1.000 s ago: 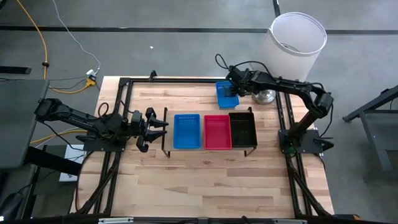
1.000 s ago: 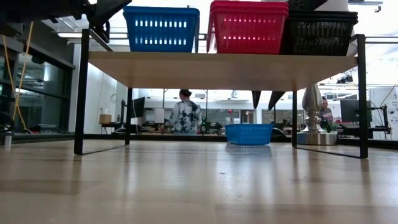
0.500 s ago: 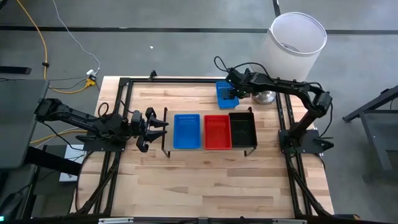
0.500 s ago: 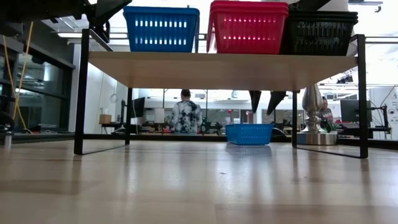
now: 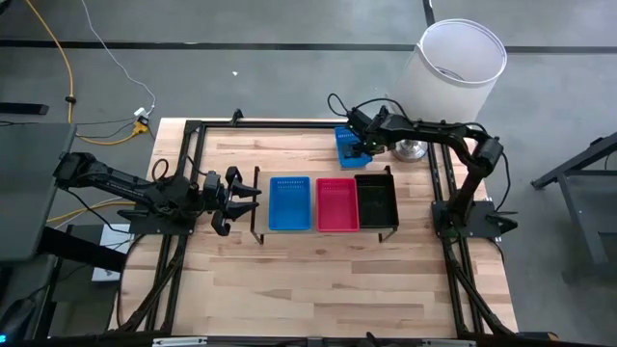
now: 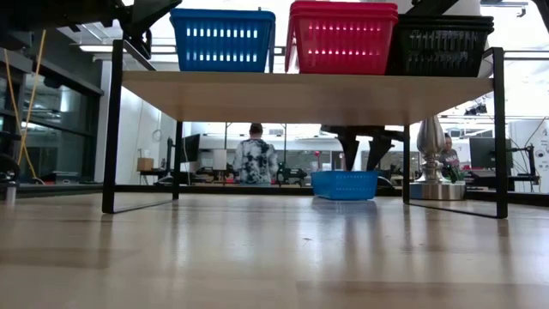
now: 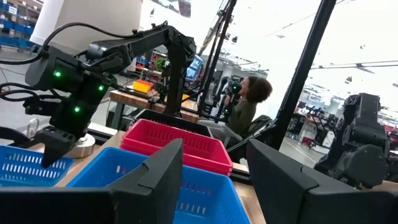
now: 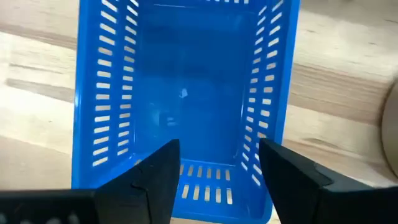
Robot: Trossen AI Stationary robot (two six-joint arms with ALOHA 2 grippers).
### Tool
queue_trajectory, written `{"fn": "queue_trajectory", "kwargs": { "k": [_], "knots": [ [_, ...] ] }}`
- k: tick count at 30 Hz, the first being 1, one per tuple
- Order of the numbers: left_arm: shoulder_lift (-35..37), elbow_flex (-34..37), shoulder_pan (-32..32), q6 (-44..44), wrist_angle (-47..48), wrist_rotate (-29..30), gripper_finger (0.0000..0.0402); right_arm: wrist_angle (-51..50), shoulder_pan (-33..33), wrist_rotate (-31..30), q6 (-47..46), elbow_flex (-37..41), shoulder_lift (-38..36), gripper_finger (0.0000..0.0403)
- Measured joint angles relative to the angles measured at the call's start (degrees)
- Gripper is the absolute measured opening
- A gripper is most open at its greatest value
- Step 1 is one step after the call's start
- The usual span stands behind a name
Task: Stack baskets on shelf by color
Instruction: Stack the blue bin on the blue bins on the shelf
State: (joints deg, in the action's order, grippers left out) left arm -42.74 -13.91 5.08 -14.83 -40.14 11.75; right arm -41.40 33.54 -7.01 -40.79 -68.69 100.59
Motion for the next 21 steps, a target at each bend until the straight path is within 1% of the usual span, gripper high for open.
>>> {"fn": "queue_trajectory", "kwargs": {
  "k": [4,8,10,14,19,21],
  "knots": [
    [0.00,0.00,-0.02,0.00,0.00,0.00,0.0168,0.44,-0.04,0.19,1.41,-0.36,-0.19,0.0206],
    [0.00,0.00,0.00,0.00,0.00,0.00,0.0168,0.29,-0.48,0.77,3.60,-2.49,-0.19,0.0206],
    [0.00,0.00,0.00,0.00,0.01,0.00,0.0168,-0.44,-0.78,-1.09,3.85,-3.66,-0.19,0.0206],
    [0.00,0.00,-0.02,0.00,0.02,-0.02,0.0168,-3.75,-1.11,-7.63,3.43,-4.87,-0.30,0.0206],
    [0.00,0.00,0.00,0.00,0.08,-0.02,0.0168,-11.00,-0.78,-9.45,0.96,-4.39,0.82,0.0206],
    [0.00,0.00,-0.01,0.00,0.09,-0.02,0.0168,-12.23,-0.76,-10.16,1.00,-4.31,1.78,0.0206]
  ]
}}
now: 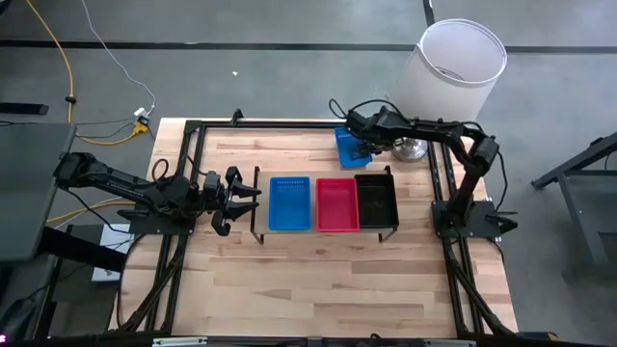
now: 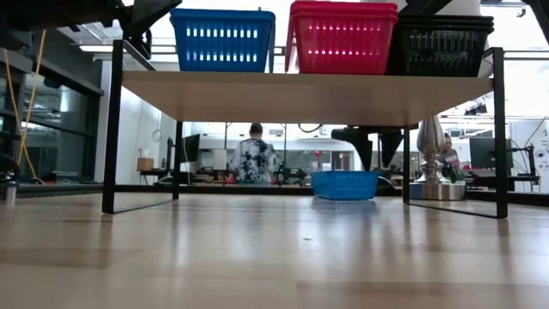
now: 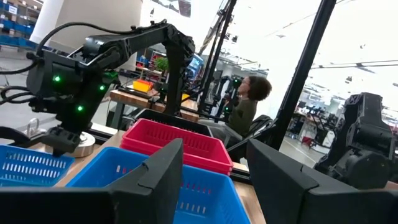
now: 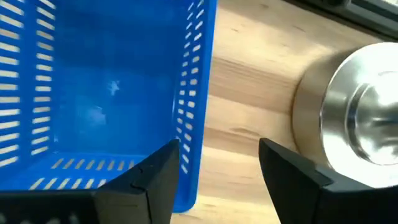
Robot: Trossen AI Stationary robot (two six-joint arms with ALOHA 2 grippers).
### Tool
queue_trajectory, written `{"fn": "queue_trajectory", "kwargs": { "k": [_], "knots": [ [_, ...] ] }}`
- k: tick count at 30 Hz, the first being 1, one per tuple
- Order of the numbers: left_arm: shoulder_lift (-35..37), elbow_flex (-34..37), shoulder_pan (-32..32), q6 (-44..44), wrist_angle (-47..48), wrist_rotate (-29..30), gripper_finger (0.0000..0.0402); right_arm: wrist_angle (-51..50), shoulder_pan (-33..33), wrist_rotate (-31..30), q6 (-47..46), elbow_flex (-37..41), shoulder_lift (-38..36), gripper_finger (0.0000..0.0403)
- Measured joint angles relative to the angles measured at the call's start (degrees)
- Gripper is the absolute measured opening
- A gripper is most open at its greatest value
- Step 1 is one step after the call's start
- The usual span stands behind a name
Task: Stack baskets on shelf by color
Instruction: Stack the blue bin on the blue bins on the shelf
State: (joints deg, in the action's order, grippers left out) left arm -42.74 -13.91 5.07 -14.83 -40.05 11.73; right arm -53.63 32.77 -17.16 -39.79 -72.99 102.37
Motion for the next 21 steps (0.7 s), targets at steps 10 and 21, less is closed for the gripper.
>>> {"fn": "queue_trajectory", "kwargs": {
  "k": [10,21],
  "knots": [
    [0.00,0.00,0.00,0.01,0.09,0.00,0.0168,5.20,-0.03,2.16,1.96,0.00,0.65,0.0206],
    [0.00,0.00,0.00,0.00,0.37,-0.04,0.0168,2.41,-0.02,1.02,-0.29,0.00,0.76,0.0162]
  ]
}}
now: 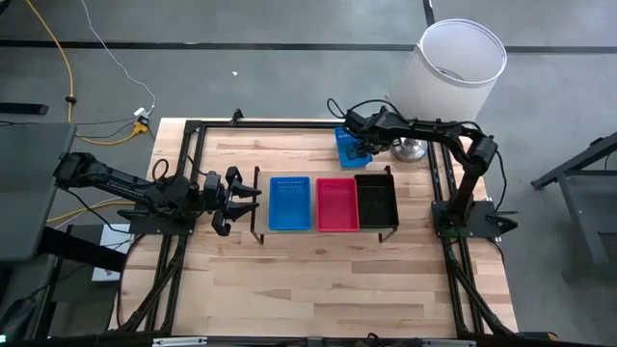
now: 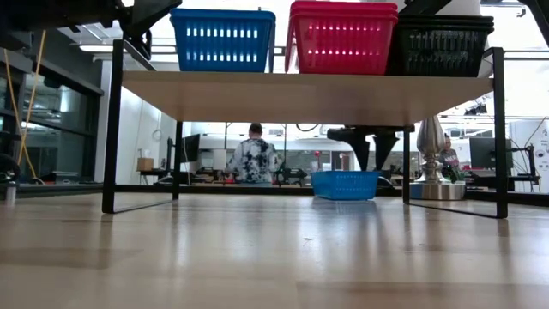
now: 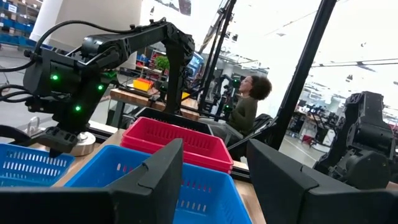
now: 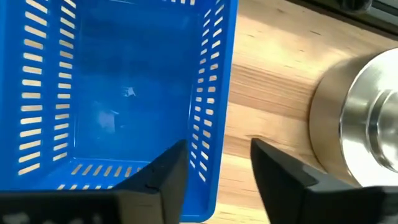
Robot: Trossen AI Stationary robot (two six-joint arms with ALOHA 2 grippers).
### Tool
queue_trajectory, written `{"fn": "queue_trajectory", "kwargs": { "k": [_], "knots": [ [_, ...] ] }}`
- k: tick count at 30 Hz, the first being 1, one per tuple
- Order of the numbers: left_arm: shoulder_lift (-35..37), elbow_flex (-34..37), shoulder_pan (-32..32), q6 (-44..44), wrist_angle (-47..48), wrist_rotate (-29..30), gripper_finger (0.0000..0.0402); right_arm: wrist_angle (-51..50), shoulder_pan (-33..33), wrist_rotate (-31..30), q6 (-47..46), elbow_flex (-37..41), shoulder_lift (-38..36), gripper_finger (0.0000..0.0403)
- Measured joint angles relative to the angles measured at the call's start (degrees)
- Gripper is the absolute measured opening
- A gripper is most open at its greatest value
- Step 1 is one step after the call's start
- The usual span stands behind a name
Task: Stack baskets on shelf by color
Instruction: Stack the blue bin on the blue bins on the shelf
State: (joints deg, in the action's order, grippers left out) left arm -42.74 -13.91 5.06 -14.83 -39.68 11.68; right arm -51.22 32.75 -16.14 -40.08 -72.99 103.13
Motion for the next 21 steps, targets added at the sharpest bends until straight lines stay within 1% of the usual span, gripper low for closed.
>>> {"fn": "queue_trajectory", "kwargs": {
  "k": [4,8,12,15,21],
  "knots": [
    [0.00,0.00,0.00,0.00,0.00,-0.02,0.0168,-0.05,0.00,-0.24,-1.00,0.00,0.00,0.0121],
    [0.00,0.00,0.00,0.00,0.00,-0.04,0.0168,-0.09,0.00,-0.19,-1.40,0.00,0.45,0.0098],
    [0.00,0.00,0.00,0.00,-0.02,-0.36,0.0168,-0.10,-0.02,1.08,-1.38,0.00,2.64,0.0095],
    [0.00,0.00,0.02,0.00,0.00,-0.81,0.0168,1.68,0.33,2.65,0.86,0.02,3.73,0.0094],
    [0.00,0.00,0.01,0.00,-0.02,-0.74,0.0168,2.87,0.37,1.99,1.49,0.00,3.78,0.0094]
  ]
}}
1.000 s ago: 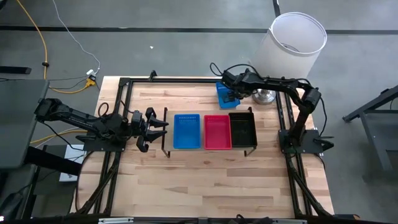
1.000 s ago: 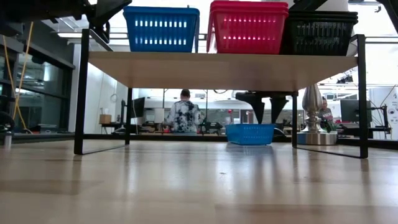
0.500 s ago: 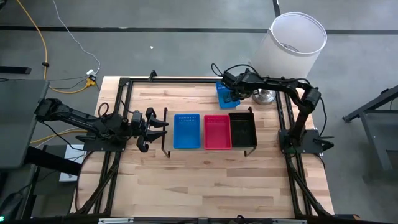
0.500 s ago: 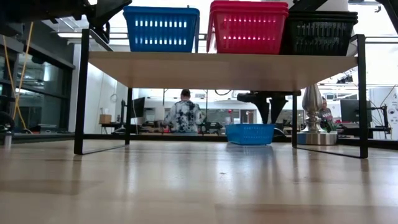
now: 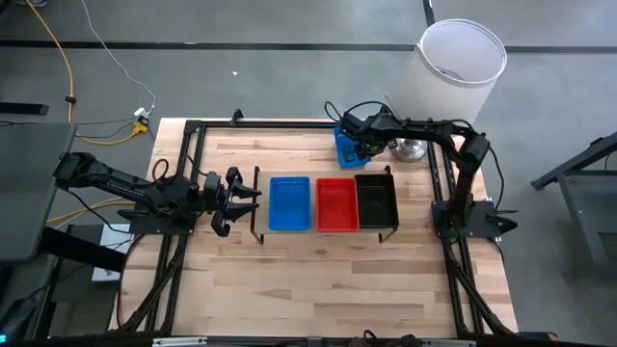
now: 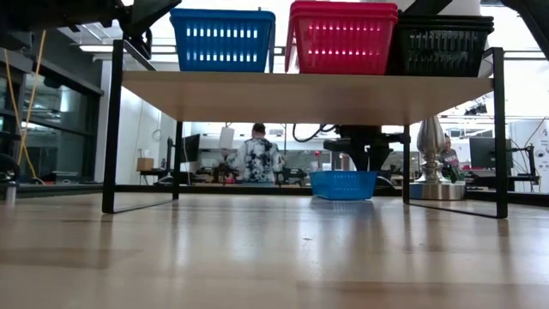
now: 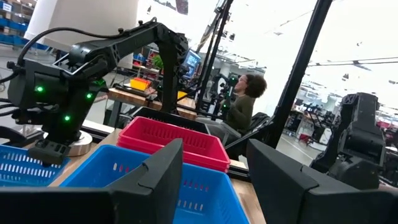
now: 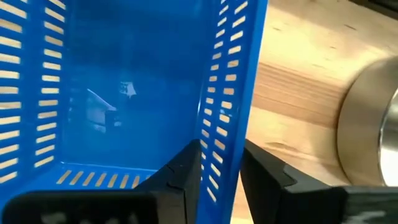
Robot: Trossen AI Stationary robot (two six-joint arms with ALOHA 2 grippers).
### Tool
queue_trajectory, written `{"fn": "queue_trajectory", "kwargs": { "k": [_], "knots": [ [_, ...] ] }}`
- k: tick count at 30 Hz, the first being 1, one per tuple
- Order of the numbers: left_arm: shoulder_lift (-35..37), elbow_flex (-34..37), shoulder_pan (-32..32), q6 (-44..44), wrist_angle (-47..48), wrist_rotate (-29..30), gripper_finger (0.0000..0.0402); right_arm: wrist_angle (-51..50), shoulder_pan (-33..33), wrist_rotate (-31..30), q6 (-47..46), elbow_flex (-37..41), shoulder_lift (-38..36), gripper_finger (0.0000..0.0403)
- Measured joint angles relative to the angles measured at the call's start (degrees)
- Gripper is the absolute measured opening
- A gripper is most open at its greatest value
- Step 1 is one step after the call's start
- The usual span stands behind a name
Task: Stack baskets on shelf by color
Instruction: Stack the blue bin on the blue bins on the shelf
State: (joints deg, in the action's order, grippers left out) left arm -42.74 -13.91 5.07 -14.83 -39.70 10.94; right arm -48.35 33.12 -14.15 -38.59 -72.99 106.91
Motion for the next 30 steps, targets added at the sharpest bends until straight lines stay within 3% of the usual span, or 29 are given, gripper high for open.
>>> {"fn": "queue_trajectory", "kwargs": {
  "k": [4,9,19,30],
  "knots": [
    [0.00,0.00,-0.01,0.00,0.00,0.01,0.0168,-0.12,0.00,0.00,0.41,0.01,0.00,0.0075],
    [0.00,0.00,-0.01,0.00,0.00,0.02,0.0168,-0.18,-0.22,0.78,1.42,0.00,-0.39,0.0009],
    [0.00,0.00,-0.01,0.00,-0.02,0.04,0.0168,0.31,-3.42,0.09,2.48,0.00,-7.97,0.0006],
    [0.00,0.00,0.01,0.00,-0.06,0.17,0.0168,8.22,-9.42,0.26,4.70,0.00,-17.98,0.0001]
  ]
}}
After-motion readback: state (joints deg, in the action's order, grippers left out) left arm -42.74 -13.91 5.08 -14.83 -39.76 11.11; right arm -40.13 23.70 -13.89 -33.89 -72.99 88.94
